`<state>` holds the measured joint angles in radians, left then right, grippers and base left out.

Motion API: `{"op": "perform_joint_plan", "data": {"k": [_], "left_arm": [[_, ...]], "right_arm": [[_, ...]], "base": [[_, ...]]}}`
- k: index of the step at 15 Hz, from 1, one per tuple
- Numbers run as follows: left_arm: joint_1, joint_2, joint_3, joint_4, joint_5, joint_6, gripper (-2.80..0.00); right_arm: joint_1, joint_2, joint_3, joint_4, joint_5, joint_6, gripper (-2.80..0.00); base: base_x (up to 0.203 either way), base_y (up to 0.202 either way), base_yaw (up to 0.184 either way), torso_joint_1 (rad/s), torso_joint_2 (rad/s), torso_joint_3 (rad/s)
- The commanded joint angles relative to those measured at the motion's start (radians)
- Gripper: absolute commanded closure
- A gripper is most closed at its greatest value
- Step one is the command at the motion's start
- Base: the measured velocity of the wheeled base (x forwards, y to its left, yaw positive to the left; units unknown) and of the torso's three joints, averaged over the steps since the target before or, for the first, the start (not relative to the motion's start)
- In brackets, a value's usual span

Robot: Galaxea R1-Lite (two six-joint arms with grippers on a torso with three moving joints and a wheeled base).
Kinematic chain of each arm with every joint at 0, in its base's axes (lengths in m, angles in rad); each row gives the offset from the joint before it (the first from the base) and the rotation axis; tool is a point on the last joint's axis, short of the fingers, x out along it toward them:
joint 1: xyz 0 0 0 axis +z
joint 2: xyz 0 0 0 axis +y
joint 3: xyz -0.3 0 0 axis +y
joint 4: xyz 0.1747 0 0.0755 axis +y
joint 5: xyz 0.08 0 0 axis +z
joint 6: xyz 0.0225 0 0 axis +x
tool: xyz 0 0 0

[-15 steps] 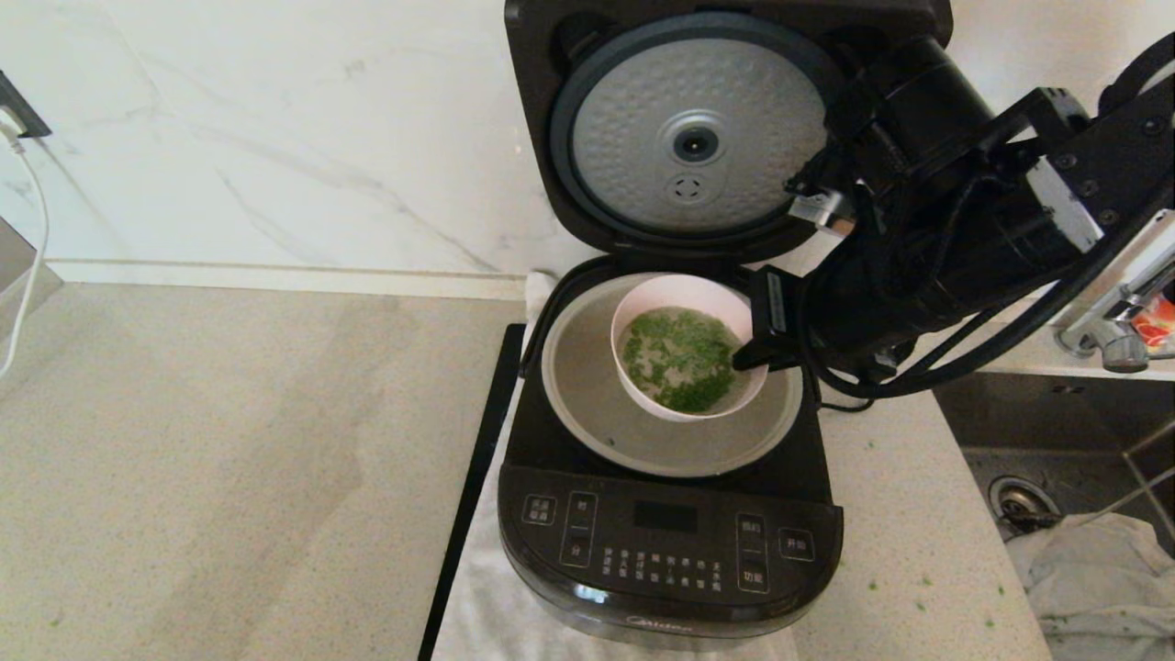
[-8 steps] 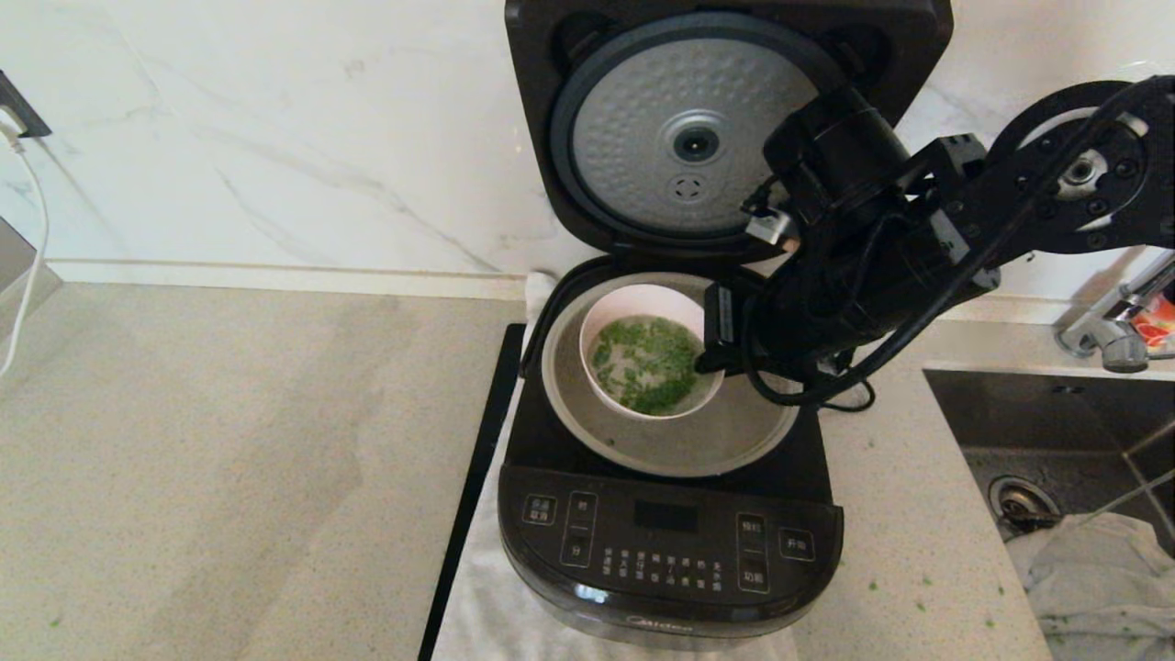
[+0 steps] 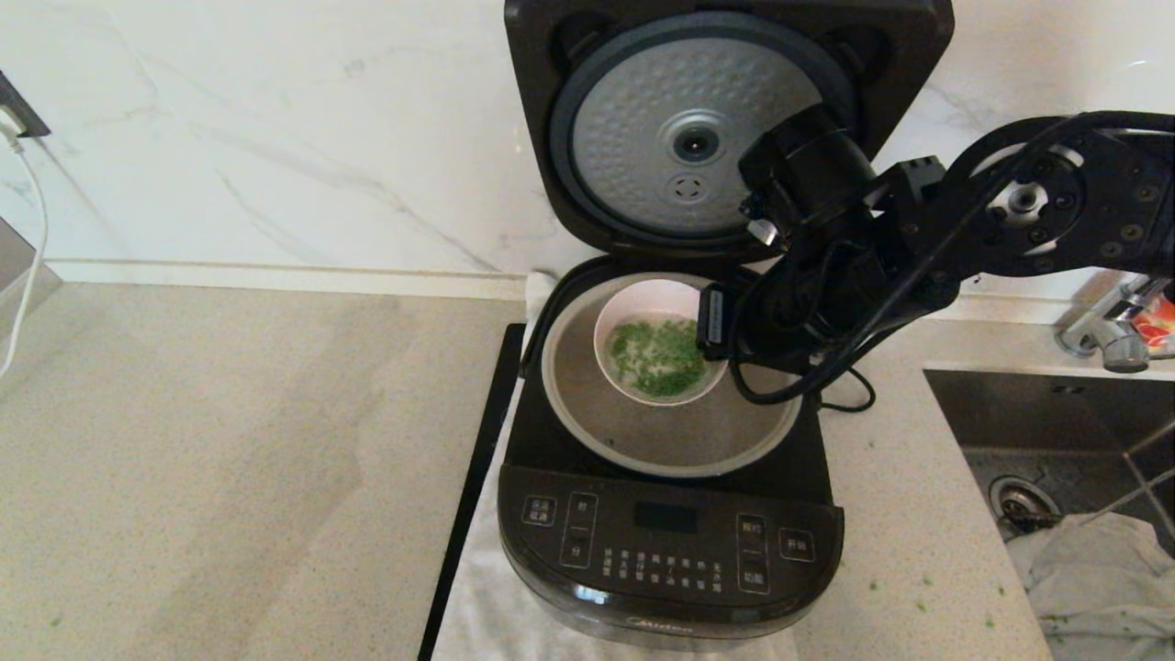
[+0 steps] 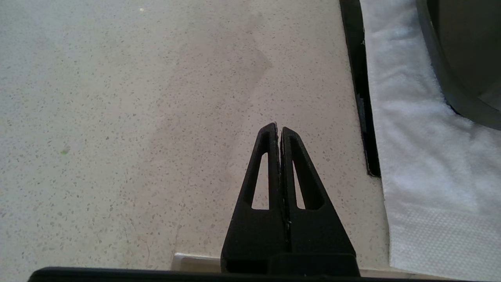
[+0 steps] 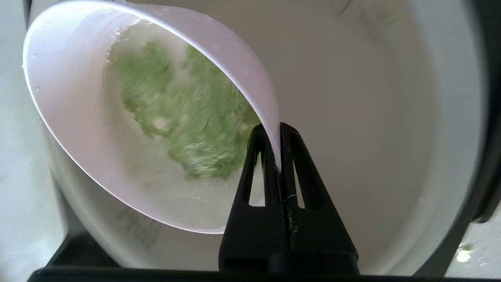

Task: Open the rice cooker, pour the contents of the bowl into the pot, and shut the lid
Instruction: Pour the water from the bowl into the rice cooker

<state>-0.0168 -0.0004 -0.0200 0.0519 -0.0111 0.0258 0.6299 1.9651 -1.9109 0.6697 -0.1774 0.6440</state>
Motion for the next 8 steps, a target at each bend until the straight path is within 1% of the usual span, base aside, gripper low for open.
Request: {"op": "perform_joint_plan", "data": {"k": [1,3,4,6,8], "left_arm": [[0.000,-0.001,0.000,0.000,0.000,0.000,0.00],[0.000,0.000,0.000,0.000,0.000,0.000,0.00],[0.000,0.000,0.000,0.000,-0.001,0.000,0.00],[0.000,-0.001,0.000,0.000,0.000,0.000,0.00],[0.000,0.000,0.000,0.000,0.000,0.000,0.00]], "right_arm": [[0.012,-0.019,0.065,-0.064,-0.024,0.001,0.00],[0.025,-0.044,0.177,-0.201,-0.065,-0.011,0.00],[0.033,-0.059,0.248,-0.286,-0.091,-0.031,0.00],[0.057,-0.084,0.409,-0.520,-0.181,-0.106,0.00],[0.078,-0.096,0.567,-0.846,-0.300,-0.231,0.00]], "base": [[0.000,0.000,0.000,0.000,0.00,0.000],[0.000,0.000,0.000,0.000,0.00,0.000],[0.000,0.000,0.000,0.000,0.00,0.000],[0.000,0.000,0.000,0.000,0.00,0.000],[0.000,0.000,0.000,0.000,0.00,0.000]]}}
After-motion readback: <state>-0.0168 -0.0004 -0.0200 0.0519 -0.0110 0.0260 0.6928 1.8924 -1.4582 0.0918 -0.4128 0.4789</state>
